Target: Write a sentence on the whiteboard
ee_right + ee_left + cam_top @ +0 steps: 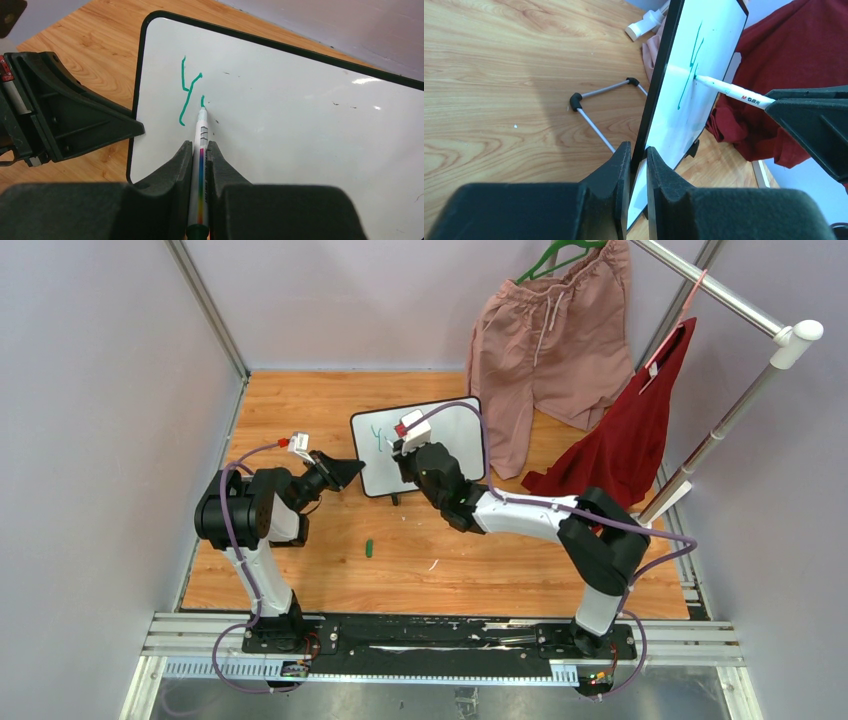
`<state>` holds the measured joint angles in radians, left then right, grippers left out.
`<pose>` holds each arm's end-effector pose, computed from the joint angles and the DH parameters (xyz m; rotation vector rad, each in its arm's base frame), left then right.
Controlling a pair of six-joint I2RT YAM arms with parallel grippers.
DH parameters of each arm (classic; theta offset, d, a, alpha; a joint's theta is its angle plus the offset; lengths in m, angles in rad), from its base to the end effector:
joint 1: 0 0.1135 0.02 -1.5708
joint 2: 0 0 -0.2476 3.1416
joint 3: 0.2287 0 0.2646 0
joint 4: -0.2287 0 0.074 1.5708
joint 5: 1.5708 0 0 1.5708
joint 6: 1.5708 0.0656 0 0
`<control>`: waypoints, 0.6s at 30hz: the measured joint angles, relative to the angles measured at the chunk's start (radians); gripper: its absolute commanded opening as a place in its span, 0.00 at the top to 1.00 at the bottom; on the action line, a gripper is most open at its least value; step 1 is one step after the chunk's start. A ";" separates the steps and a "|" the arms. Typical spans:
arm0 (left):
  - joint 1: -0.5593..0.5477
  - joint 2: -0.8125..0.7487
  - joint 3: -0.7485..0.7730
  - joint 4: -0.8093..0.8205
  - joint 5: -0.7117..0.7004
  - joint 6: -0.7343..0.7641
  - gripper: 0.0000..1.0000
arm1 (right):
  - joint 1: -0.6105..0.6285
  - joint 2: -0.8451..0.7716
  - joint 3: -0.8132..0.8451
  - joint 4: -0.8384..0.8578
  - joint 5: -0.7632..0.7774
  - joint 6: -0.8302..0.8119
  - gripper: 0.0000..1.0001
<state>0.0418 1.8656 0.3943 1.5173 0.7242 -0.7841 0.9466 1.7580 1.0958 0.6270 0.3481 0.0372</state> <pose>0.3018 -0.0309 0.1056 -0.0583 1.6496 -1.1243 0.2764 0.3454 0.2409 -0.4593 1.5589 0.4822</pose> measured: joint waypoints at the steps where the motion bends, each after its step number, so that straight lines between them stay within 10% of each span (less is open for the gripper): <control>1: 0.000 0.000 0.000 0.000 0.000 0.000 1.00 | 0.000 -0.004 -0.004 -0.003 0.000 0.000 1.00; 18: 0.000 0.000 0.000 0.000 -0.001 0.000 1.00 | -0.010 -0.026 -0.026 -0.019 0.003 0.000 1.00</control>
<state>0.0414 1.8656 0.3943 1.5173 0.7231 -0.7841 0.9371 1.7325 1.0695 0.6083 0.3511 0.0372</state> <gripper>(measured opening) 0.188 0.153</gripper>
